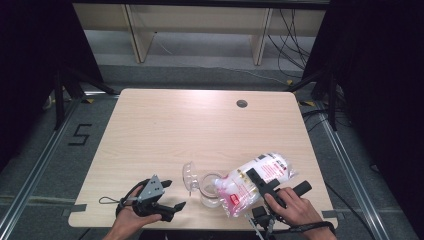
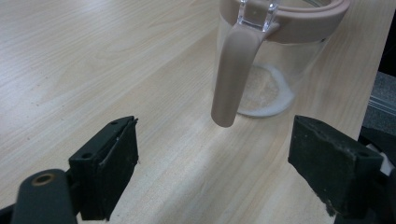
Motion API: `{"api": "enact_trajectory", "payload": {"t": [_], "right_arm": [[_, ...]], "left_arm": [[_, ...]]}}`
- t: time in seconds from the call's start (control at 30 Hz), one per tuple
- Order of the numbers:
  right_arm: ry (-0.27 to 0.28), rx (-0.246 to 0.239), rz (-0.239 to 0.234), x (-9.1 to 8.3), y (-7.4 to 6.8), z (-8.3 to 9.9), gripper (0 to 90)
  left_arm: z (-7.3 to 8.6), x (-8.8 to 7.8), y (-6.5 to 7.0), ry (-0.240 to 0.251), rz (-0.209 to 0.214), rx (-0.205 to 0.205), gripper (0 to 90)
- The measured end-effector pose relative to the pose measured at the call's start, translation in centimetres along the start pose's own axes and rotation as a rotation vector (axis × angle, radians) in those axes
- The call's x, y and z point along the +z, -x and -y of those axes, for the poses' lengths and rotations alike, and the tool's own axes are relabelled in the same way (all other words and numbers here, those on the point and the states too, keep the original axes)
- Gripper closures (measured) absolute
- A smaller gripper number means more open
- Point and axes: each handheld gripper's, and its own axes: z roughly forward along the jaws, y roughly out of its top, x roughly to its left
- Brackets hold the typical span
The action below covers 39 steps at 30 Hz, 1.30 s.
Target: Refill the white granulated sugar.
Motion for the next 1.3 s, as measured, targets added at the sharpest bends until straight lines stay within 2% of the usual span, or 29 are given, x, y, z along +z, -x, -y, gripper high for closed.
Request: {"api": "enact_trajectory", "payload": {"t": [0.37,0.4,0.43,0.67,0.87,0.97,1.1,1.13,1.3], "right_arm": [[-0.01,-0.037,-0.009,0.16,-0.09,0.03,51.5],[0.002,-0.081,-0.001,0.26,0.01,0.13,51.5],[0.001,-0.092,-0.001,0.26,0.03,0.11,51.6],[0.007,-0.097,-0.001,0.23,0.17,-0.04,51.8],[-0.011,-0.101,-0.002,0.2,0.07,-0.01,52.0],[-0.023,-0.134,-0.006,0.12,0.29,0.06,52.0],[-0.02,-0.106,-0.01,0.14,0.22,0.08,52.2],[-0.018,-0.125,-0.005,0.13,0.26,0.1,52.2],[-0.014,-0.12,-0.001,0.12,0.36,0.11,52.4]], "left_arm": [[0.0,-0.01,0.0,0.0,-0.001,-0.001,15.5],[0.0,0.0,0.0,0.0,-0.001,-0.001,15.5],[0.01,0.01,0.05,0.001,-0.001,-0.008,15.5],[0.0,0.0,0.05,0.006,0.002,-0.008,15.5],[0.0,0.01,0.05,0.006,0.003,-0.007,15.5],[0.0,0.0,0.0,0.001,-0.001,-0.002,15.5],[0.0,0.0,0.01,0.0,0.0,-0.001,15.5],[0.0,0.0,0.0,0.001,0.0,-0.001,15.5],[0.02,0.07,0.07,0.007,0.006,-0.013,15.5]]}}
